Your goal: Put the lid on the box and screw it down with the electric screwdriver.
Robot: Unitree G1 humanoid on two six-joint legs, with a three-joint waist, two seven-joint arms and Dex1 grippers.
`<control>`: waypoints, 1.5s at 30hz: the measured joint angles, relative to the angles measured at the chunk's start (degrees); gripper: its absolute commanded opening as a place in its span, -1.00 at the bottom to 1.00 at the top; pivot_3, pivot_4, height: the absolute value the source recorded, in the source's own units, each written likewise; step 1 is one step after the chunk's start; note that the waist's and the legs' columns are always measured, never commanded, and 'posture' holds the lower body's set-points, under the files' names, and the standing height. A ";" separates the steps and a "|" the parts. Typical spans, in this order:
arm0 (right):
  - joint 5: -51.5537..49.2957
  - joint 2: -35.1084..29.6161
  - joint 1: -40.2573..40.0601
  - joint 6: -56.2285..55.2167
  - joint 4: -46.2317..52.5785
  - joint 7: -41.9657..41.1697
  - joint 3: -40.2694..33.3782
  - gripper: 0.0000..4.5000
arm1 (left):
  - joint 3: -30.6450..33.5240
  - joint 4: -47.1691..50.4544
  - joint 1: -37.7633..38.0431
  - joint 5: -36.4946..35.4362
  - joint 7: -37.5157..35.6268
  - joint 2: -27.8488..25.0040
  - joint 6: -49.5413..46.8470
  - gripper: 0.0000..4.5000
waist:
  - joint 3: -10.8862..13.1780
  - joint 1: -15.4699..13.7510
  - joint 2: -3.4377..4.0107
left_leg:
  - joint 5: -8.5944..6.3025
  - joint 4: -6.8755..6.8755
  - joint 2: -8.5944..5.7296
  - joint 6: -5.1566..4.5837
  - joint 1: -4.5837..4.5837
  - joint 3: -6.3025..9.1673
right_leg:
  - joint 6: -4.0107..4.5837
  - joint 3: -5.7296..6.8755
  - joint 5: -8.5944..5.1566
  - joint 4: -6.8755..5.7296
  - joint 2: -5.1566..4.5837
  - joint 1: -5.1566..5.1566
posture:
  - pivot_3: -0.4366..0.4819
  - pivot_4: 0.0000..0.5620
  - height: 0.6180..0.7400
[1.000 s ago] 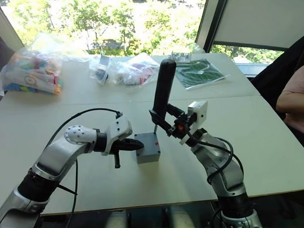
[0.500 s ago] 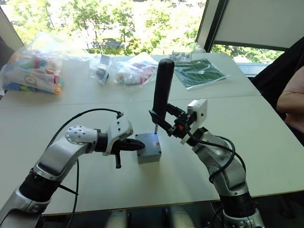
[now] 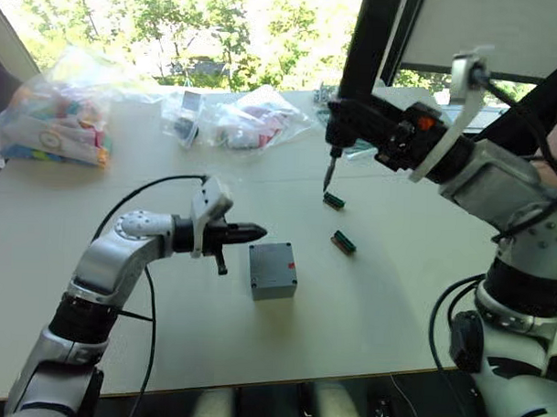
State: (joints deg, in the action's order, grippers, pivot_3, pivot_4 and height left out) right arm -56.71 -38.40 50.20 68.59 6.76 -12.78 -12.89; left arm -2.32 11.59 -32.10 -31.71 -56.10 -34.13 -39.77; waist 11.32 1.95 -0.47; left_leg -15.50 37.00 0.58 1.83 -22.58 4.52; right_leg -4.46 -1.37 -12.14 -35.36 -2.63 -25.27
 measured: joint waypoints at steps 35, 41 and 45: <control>28.16 -14.83 -0.99 2.11 -26.97 -27.29 22.08 0.98 | 6.16 20.01 26.30 -7.42 5.12 -9.50 -4.77 -1.00 | 0.20 0.46 0.23 | -0.31 0.14 0.10 -0.54 0.12 -0.32 | -0.21 -0.28 0.05 0.00 0.19 -0.03 | -0.05 -0.47 1.00; 22.00 -21.12 -22.73 -14.36 -6.53 -42.86 6.36 0.98 | 13.10 23.40 37.45 -10.33 6.02 -11.39 -6.86 -1.00 | 0.12 0.11 0.12 | -0.36 0.04 0.14 -0.59 0.26 -0.17 | -0.45 -0.18 -0.03 0.02 0.21 0.19 | -0.05 -0.47 1.00; 18.02 -23.38 -44.29 -13.83 6.01 -50.17 0.61 0.98 | 13.47 27.99 45.12 -12.72 6.48 -11.73 -8.41 -1.00 | 0.14 -0.82 0.20 | -0.40 0.20 0.09 -0.65 0.36 -0.30 | -0.26 -0.18 -0.25 0.03 0.06 0.34 | -0.05 -0.47 1.00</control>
State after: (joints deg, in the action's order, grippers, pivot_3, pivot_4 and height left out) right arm -38.69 -61.78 5.91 54.76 12.77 -62.95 -12.28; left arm 11.15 39.59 13.02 -44.43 -49.62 -45.87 -48.18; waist 11.46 1.13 -0.27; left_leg -15.90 37.20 0.67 1.19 -22.22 4.22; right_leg -4.72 -1.56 -12.38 -35.33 -2.57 -24.93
